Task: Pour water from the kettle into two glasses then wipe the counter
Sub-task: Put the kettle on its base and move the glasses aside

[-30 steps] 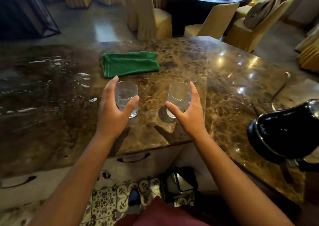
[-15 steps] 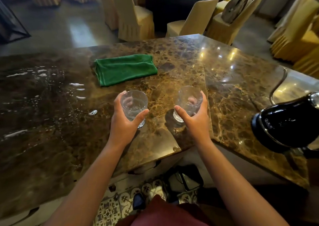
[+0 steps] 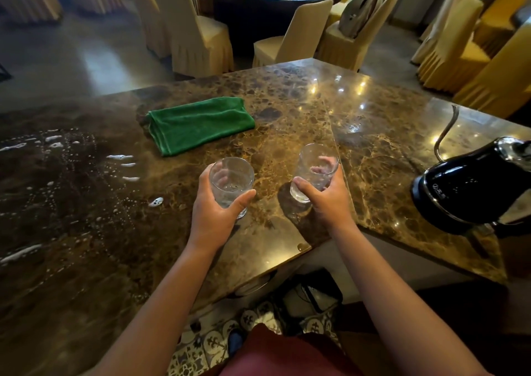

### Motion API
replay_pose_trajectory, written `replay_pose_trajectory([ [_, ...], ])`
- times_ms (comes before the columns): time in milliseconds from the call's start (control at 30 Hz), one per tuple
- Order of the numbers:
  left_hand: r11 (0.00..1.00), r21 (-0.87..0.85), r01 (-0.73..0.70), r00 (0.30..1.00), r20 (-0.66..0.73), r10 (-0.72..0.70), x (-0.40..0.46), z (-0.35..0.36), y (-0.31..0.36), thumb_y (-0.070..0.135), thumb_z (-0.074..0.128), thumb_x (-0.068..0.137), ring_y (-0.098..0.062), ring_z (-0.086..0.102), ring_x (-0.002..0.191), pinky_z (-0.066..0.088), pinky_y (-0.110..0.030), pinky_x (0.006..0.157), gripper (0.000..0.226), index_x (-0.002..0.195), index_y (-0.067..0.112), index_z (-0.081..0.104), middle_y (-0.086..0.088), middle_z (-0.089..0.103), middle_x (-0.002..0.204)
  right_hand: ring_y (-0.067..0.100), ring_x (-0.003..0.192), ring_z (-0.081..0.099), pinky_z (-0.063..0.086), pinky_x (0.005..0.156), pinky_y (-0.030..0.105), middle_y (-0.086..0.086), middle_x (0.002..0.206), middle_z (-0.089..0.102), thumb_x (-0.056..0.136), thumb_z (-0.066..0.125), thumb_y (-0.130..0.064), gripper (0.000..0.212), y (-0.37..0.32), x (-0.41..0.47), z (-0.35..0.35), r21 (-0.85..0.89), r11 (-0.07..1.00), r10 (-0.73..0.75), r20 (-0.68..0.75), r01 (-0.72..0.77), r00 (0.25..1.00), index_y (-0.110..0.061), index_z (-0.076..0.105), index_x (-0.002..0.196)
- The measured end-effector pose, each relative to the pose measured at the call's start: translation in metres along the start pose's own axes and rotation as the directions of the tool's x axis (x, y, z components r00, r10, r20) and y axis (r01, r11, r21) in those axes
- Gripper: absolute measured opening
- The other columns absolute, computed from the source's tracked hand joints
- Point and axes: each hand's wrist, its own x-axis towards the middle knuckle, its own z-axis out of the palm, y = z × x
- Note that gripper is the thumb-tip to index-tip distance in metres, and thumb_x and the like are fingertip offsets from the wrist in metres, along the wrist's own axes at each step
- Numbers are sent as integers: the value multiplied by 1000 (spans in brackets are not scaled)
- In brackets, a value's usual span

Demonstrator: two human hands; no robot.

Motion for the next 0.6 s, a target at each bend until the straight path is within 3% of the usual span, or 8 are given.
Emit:
replay_pose_trajectory([
  [167, 1000, -1, 7, 1000, 9, -7, 4, -5, -2, 69, 83, 68, -6, 58, 129, 51, -44, 109, 99, 149, 30, 40, 8, 60, 135, 16, 111, 70, 58, 100, 40, -4, 124, 65, 75, 95, -33, 71, -3, 2, -2, 15, 1000, -4, 4, 4, 1000, -33, 53, 133],
  [300, 1000, 2, 10, 1000, 9, -10, 6, -8, -3, 74, 83, 63, -10, 60, 127, 53, -47, 107, 101, 146, 33, 43, 7, 62, 134, 10, 118, 66, 55, 100, 32, -1, 133, 63, 76, 95, -20, 87, -9, 4, -5, 37, 998, -48, -15, 49, 999, -31, 45, 147],
  [400, 1000, 6, -11, 1000, 11, 11, 7, -8, 0, 74, 83, 63, -11, 60, 126, 54, -47, 106, 99, 145, 32, 44, 7, 62, 132, 15, 119, 66, 56, 100, 38, -1, 131, 65, 71, 96, -29, 91, -12, 6, -7, 34, 998, -51, -7, 51, 999, -31, 46, 147],
  [500, 999, 3, -46, 999, -10, 46, 6, -7, 4, 65, 85, 67, -9, 60, 125, 53, -38, 106, 94, 144, 27, 47, 5, 63, 131, 15, 118, 67, 56, 100, 38, -2, 128, 67, 71, 96, -29, 88, -11, 5, -8, 27, 998, -57, -11, 57, 998, -29, 48, 145],
  [600, 997, -23, -71, 997, -40, 70, 3, -3, 10, 46, 87, 70, -4, 60, 122, 52, -20, 101, 85, 142, 23, 50, 4, 63, 129, 2, 108, 69, 55, 95, 30, -3, 125, 68, 73, 96, -24, 85, -11, 1, -11, 59, 997, -49, -43, 51, 998, -26, 49, 145],
])
